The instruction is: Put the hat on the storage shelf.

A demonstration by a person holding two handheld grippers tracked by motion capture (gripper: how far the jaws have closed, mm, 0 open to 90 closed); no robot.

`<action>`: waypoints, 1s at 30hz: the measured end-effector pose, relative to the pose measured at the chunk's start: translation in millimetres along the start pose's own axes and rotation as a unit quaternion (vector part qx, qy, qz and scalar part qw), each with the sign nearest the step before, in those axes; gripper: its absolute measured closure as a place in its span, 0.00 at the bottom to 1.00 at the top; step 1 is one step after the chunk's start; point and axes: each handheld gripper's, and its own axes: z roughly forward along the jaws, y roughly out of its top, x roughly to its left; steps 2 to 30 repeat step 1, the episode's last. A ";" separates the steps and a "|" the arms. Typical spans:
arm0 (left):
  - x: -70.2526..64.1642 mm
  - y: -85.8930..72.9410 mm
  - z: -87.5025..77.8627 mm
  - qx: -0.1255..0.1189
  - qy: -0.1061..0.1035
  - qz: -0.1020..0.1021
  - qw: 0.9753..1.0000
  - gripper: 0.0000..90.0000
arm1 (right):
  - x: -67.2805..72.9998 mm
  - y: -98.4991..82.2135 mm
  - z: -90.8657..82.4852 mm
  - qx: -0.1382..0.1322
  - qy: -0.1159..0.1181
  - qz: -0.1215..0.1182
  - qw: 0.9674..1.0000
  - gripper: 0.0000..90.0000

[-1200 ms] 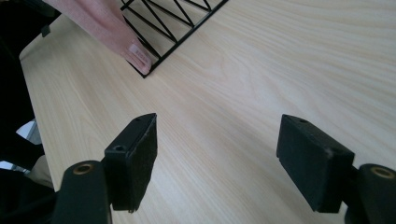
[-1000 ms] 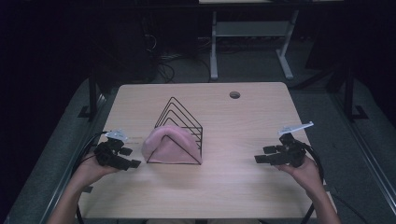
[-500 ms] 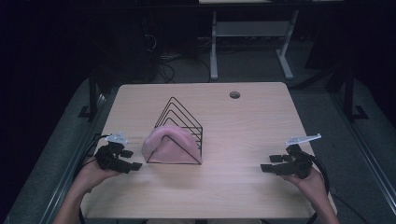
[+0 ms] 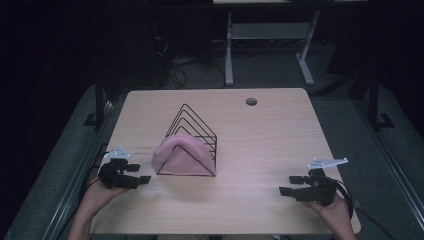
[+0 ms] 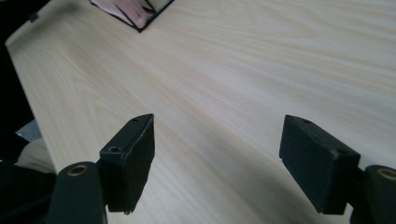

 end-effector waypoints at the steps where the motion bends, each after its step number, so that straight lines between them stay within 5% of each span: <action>1: -1.7 -1.1 -0.6 -0.008 0.000 -0.001 1.000 0.34 | 0.0 0.0 0.0 0.000 0.000 0.000 1.000 0.29; 30: -1.7 -1.1 -0.6 -0.008 0.000 -0.001 1.000 0.34 | 0.0 0.0 0.0 0.000 0.000 0.000 1.000 0.29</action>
